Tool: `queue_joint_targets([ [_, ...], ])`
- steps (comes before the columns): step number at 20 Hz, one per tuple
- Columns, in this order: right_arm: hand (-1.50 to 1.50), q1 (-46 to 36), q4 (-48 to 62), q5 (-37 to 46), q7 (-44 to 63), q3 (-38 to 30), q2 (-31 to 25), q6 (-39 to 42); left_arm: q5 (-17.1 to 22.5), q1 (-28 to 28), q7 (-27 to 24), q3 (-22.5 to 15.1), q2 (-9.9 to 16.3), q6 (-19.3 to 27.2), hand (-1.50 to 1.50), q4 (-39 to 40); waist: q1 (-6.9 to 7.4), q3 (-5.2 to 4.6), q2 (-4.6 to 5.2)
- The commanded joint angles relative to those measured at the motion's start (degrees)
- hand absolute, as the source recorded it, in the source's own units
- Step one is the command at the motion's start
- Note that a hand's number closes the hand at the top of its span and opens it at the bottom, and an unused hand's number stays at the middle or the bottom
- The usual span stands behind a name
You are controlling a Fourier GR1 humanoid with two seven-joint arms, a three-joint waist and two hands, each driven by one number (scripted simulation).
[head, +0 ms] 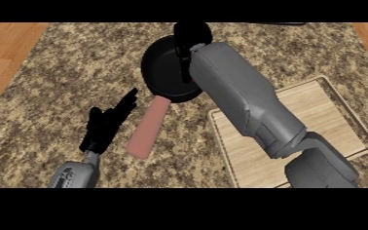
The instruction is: Pick the tomato from the tray and place it in the pot
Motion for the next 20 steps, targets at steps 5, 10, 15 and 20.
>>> queue_joint_targets([
  [5, -1.50, 3.89, -5.71, -11.53, -5.56, -3.15, 0.09, -13.08, -0.77, -1.10, -2.05, 0.20, -0.54, 0.29, 0.00, 2.49, 0.80, 0.08, 0.43],
  [10, -1.50, 4.04, -10.34, -20.04, -10.07, -10.37, 0.09, -26.37, -0.21, -1.70, -0.83, 0.36, -0.64, 0.01, 0.00, 1.88, 0.78, 0.15, 0.28],
  [15, -1.50, 3.31, -9.81, -24.11, -12.48, -16.05, 0.09, -38.91, -0.37, -0.18, 0.00, 0.43, -0.48, 0.59, 0.00, 0.06, -0.84, 0.13, -0.23],
  [20, -1.50, 4.04, -8.74, -27.65, -20.57, -23.27, -0.21, -42.35, 0.53, 1.89, -0.74, 1.93, 1.21, -0.49, 0.00, -0.47, -2.76, 0.16, -0.45],
])
